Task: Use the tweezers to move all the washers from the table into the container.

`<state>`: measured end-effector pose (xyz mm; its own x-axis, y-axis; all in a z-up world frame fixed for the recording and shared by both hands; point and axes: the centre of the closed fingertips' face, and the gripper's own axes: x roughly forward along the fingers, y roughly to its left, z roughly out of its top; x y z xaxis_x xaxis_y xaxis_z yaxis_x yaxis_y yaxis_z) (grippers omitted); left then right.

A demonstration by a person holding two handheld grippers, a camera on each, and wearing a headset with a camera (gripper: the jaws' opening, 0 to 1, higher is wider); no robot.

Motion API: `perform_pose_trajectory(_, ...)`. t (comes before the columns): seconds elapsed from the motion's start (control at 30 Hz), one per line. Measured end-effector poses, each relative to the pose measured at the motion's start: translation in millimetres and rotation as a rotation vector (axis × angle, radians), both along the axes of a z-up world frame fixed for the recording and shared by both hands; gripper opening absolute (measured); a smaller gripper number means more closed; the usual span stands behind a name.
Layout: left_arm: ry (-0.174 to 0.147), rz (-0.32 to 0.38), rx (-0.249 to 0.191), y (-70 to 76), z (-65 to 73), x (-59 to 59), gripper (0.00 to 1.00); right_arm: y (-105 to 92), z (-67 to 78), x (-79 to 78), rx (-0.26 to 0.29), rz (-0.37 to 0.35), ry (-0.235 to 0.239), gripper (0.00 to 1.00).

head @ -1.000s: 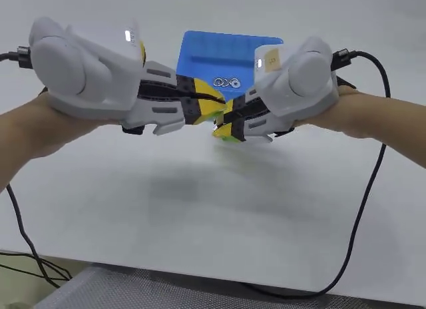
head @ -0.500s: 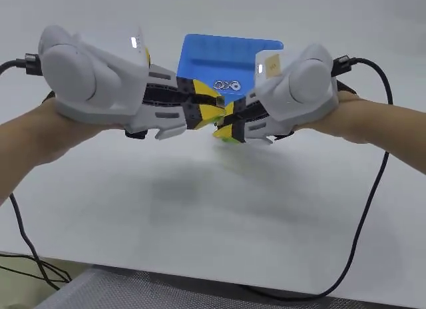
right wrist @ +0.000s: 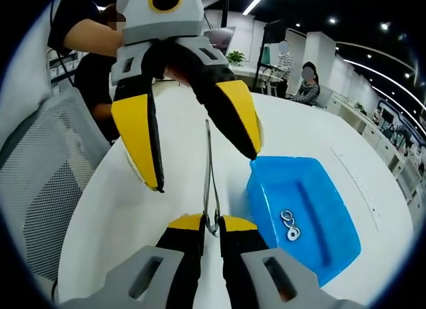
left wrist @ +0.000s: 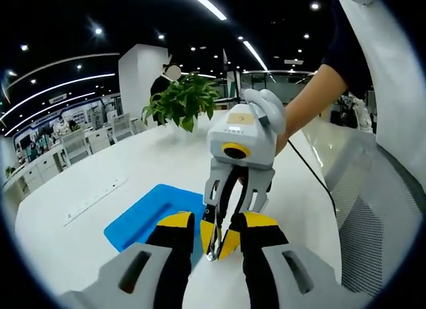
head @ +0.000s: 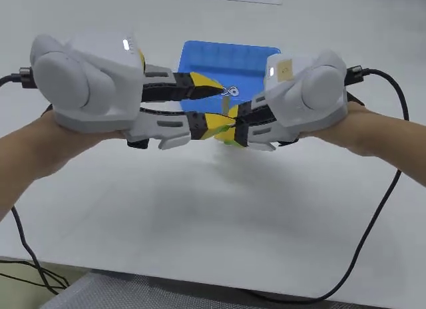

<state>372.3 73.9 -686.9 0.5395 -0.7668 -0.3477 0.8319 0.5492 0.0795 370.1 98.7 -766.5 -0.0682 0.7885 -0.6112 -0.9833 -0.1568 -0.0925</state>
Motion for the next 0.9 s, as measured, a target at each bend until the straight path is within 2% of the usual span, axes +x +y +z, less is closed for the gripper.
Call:
perform_pose_trajectory(0.07, 0.013, 0.019, -0.021, 2.4, 2.4, -4.0, 0.40, -2.6, 6.3, -0.8, 0.007, -0.001, -0.008, 0.10)
perform_pose_trajectory(0.17, 0.018, 0.081, -0.097, 9.7, 10.5, -14.6, 0.58, -6.1, 16.0, -0.7, 0.027, -0.017, -0.004, 0.10)
perform_pose_trajectory(0.23, 0.037, 0.097, -0.093, 16.2, 7.4, -24.0, 0.65, -8.9, 21.7, -0.3, 0.033, -0.024, -0.013, 0.10)
perform_pose_trajectory(0.33, 0.052, 0.116, -0.079, 23.7, 3.0, -33.7, 0.68, -13.3, 30.2, -0.7, 0.042, -0.031, -0.022, 0.10)
perform_pose_trajectory(0.4, 0.044, 0.144, -0.088, 27.6, 2.2, -38.0, 0.70, -15.9, 35.6, -1.0, 0.048, -0.038, -0.022, 0.10)
perform_pose_trajectory(0.5, 0.066, 0.196, -0.135, 31.3, 1.6, -39.9, 0.72, -20.1, 44.7, -1.3, 0.049, -0.039, -0.037, 0.10)
perform_pose_trajectory(0.57, 0.061, 0.217, -0.164, 31.4, 6.2, -40.0, 0.75, -21.6, 51.7, -0.3, 0.052, -0.038, -0.051, 0.10)
perform_pose_trajectory(0.6, 0.066, 0.238, -0.208, 30.9, 11.7, -38.6, 0.77, -21.7, 56.7, 0.6, 0.060, -0.038, -0.054, 0.10)
perform_pose_trajectory(0.67, 0.079, 0.245, -0.251, 30.0, 17.9, -38.1, 0.80, -20.6, 63.0, 3.1, 0.069, -0.040, -0.062, 0.10)
perform_pose_trajectory(0.73, 0.069, 0.248, -0.265, 30.8, 24.0, -37.1, 0.86, -17.7, 70.5, 6.8, 0.086, -0.043, -0.064, 0.10)
perform_pose_trajectory(0.77, 0.074, 0.252, -0.291, 30.4, 28.0, -36.1, 0.89, -16.2, 72.9, 9.0, 0.091, -0.044, -0.069, 0.10)
perform_pose_trajectory(0.83, 0.071, 0.263, -0.307, 32.1, 31.1, -34.0, 0.98, -12.7, 77.2, 16.1, 0.091, -0.046, -0.085, 0.10)
perform_pose_trajectory(0.9, 0.065, 0.269, -0.305, 34.5, 32.0, -32.5, 0.99, -9.1, 83.1, 23.0, 0.101, -0.048, -0.094, 0.10)
